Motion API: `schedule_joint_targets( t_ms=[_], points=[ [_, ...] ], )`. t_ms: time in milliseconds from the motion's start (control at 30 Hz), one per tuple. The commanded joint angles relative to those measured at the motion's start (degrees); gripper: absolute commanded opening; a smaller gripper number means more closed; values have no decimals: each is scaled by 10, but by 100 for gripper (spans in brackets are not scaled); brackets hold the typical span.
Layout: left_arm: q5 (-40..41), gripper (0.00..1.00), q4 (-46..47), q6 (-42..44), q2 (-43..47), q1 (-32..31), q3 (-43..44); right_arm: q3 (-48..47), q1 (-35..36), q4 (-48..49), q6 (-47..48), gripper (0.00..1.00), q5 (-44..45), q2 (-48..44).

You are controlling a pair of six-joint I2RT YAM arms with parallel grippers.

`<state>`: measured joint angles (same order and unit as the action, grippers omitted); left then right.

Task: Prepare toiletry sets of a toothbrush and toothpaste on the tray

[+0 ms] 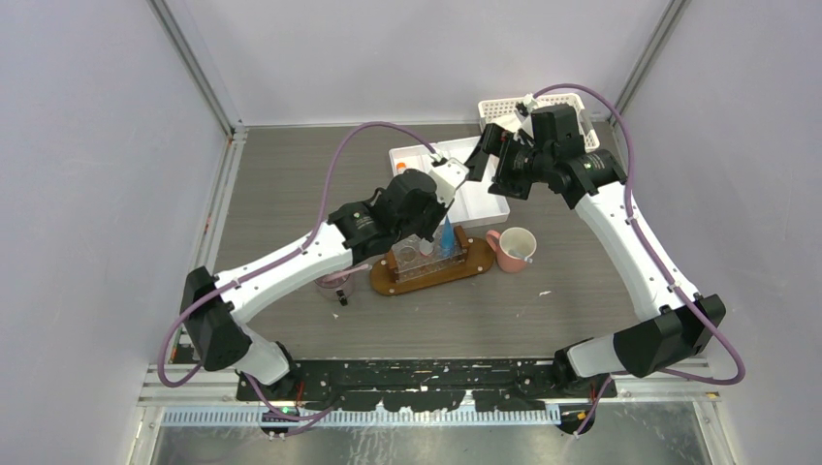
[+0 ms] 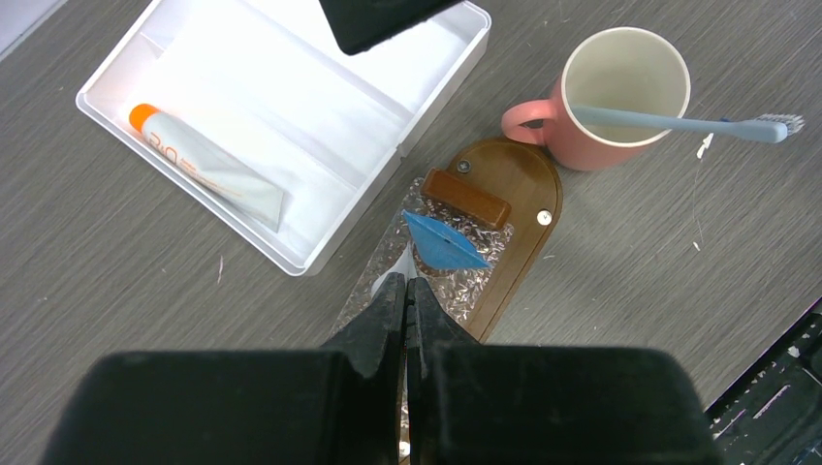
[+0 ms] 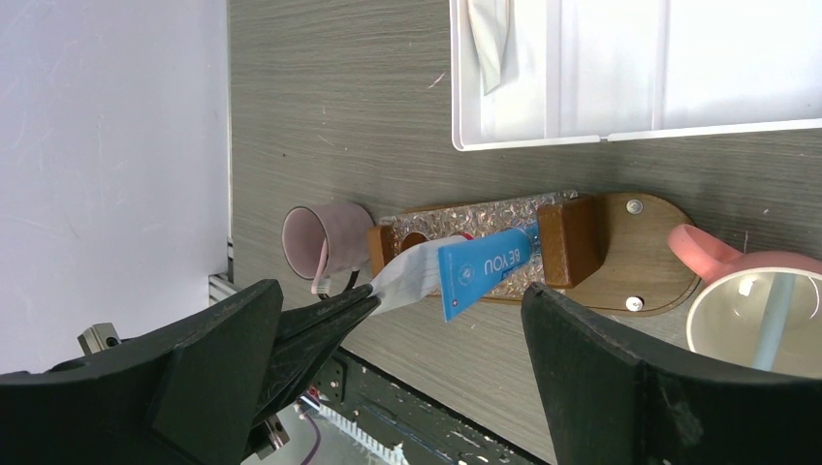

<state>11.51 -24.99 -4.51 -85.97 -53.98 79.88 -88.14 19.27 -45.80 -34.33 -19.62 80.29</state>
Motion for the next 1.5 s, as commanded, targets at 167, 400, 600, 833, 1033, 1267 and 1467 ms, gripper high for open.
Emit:
schedule_joint_targets(
  t_ms=[167, 400, 600, 833, 1033, 1267, 1467],
  points=[
    [9, 1, 58, -3, 48, 2, -15, -5, -2, 24, 7, 100, -11, -2],
    [14, 1, 58, 0, 48, 2, -11, -5, -2, 24, 7, 100, -13, -3],
    [13, 1, 41, 2, 37, 2, -4, -1, -3, 25, 8, 100, -13, -4],
    [11, 1, 55, -7, 34, 2, -26, 0, -2, 27, 8, 100, -17, -2],
    [10, 1, 68, -12, 28, 2, -42, 4, -2, 30, 8, 100, -19, -1],
    [5, 1, 87, -25, 33, 2, -71, 3, -2, 32, 6, 100, -21, 2],
    [3, 1, 103, -39, 29, 2, -93, 2, -2, 33, 5, 100, -23, 6]
  ],
)
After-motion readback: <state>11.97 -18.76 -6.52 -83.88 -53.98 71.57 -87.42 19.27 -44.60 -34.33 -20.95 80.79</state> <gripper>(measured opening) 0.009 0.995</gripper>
